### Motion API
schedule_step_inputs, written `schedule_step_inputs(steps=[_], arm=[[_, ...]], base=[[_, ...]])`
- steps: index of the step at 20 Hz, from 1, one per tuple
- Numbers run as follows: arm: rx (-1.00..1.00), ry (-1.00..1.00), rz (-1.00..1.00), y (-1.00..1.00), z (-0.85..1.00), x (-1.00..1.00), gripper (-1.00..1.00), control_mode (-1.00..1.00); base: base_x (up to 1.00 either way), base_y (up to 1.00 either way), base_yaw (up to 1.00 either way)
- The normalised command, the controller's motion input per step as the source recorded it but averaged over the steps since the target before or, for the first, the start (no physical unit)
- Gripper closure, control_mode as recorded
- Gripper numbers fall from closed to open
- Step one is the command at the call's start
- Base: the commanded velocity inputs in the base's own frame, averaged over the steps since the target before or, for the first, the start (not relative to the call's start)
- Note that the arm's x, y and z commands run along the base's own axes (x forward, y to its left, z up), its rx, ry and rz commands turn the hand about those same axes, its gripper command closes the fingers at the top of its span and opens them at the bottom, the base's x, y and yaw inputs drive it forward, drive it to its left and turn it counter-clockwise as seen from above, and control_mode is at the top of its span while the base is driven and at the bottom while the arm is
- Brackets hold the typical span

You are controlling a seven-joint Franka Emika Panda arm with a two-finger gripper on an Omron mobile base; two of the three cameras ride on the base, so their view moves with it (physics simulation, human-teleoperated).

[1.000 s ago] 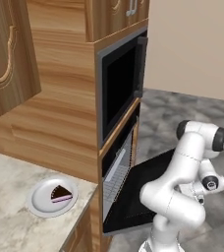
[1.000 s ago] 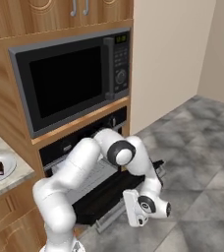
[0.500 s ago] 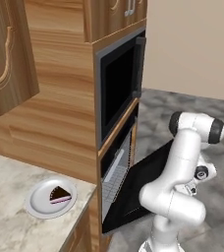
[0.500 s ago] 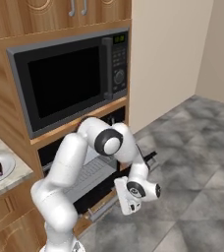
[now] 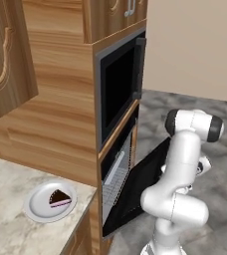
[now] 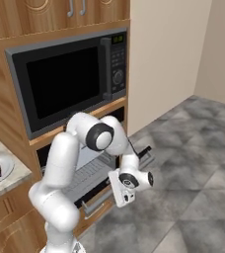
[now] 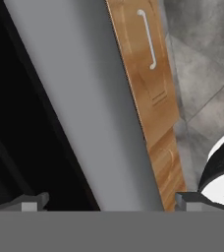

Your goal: Take the baked cake out of the oven and place it on the plate for cooling. Then close the oven door.

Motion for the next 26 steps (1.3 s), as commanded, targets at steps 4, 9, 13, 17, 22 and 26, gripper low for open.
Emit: schedule_step_inputs(steps=[4, 9, 13, 17, 22, 26], arm=[[0.81, 0.25, 0.21, 0.54, 0.0, 0.12, 1.0, -1.0], [0.72, 0.22, 0.21, 0.86, 0.0, 0.09, 1.0, -1.0], [0.64, 0.22, 0.21, 1.0, 0.0, 0.17, 1.0, -1.0], [0.59, 0.23, 0.2, 1.0, 0.0, 0.23, 1.0, -1.0], [0.59, 0.24, 0.2, 1.0, 0.0, 0.25, 1.0, -1.0], [0.61, 0.23, 0.2, 0.87, 0.0, 0.2, 1.0, -1.0]], base=[[0.0, 0.0, 0.0], [0.0, 0.0, 0.0], [0.0, 0.0, 0.0], [0.0, 0.0, 0.0], [0.0, 0.0, 0.0], [0.0, 0.0, 0.0]])
